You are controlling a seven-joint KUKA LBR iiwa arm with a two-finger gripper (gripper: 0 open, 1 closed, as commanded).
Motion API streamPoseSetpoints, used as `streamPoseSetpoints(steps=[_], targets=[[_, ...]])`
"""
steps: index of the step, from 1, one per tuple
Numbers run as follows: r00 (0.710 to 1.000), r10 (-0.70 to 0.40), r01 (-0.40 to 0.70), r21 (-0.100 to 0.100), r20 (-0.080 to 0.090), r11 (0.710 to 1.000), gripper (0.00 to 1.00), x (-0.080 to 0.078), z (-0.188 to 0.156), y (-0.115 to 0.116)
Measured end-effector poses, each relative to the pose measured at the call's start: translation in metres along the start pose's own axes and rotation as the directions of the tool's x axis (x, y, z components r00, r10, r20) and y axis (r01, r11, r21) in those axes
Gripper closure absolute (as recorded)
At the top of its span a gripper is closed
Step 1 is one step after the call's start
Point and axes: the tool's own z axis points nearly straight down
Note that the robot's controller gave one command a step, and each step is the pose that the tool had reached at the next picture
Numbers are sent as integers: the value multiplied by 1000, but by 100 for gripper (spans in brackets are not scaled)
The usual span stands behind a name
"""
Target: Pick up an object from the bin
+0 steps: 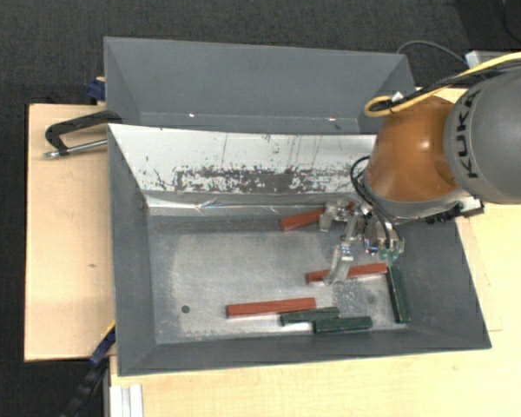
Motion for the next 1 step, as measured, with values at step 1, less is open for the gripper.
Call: streamPoseSetpoints(steps=[1], targets=[[999, -51, 51, 1, -1, 999, 0, 7, 0, -51]])
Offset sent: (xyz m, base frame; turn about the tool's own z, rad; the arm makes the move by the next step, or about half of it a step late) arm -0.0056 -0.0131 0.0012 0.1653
